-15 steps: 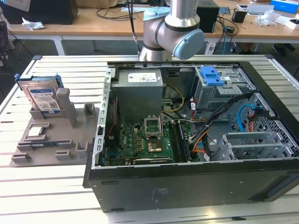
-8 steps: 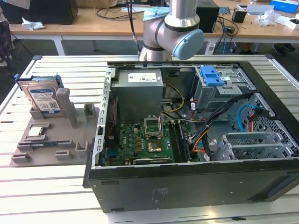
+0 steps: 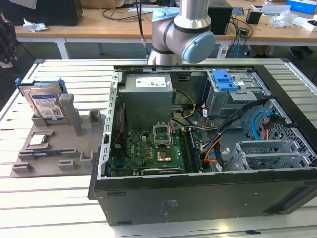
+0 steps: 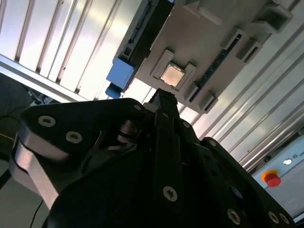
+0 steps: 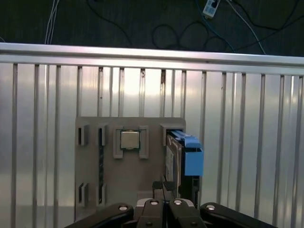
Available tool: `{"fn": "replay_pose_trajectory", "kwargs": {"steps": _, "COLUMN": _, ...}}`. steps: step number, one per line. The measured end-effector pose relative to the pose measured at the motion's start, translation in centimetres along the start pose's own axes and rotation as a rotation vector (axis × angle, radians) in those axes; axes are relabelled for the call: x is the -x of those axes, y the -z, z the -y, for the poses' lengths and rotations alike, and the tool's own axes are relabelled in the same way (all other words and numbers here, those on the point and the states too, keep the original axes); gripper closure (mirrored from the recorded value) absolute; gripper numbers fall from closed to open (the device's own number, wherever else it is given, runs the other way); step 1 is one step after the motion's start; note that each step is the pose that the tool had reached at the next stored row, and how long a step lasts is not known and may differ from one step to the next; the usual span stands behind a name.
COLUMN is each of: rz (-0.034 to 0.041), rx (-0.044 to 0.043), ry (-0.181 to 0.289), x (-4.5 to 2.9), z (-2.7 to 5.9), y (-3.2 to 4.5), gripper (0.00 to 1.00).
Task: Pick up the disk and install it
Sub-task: 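Pick up the disk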
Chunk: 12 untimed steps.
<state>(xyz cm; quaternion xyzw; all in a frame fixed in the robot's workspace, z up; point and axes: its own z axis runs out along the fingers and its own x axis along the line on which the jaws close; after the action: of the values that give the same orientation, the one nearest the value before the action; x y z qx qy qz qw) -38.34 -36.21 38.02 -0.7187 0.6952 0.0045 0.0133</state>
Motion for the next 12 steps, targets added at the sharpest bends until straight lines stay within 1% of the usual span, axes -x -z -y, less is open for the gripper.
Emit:
{"fn": "replay_pose_trajectory", "kwargs": {"steps": 1, "rz": -0.0003, "rx": -0.0001, "ry": -0.008, "x": 0.07, "z": -0.01, "y": -0.30, "gripper": 0.89}}
{"fn": "replay_pose_trajectory", "kwargs": {"steps": 4, "rz": -0.0008, "rx": -0.0008, "ry": -0.038, "x": 0.09, "z": 0.00, "y": -0.66, "gripper": 0.89}}
{"fn": "replay_pose_trajectory", "kwargs": {"steps": 6, "rz": -0.0010, "rx": -0.0012, "ry": -0.050, "x": 0.28, "z": -0.03, "y": -0.87, "gripper": 0.89}}
{"fn": "replay_pose_trajectory", "kwargs": {"steps": 8, "rz": -0.0010, "rx": -0.0012, "ry": -0.050, "x": 0.64, "z": -0.09, "y": -0.96, "gripper": 0.89}}
{"fn": "replay_pose_trajectory", "kwargs": {"steps": 12, "rz": -0.0011, "rx": -0.0011, "ry": -0.050, "x": 1.71, "z": -0.40, "y": -1.15, "gripper": 0.89}}
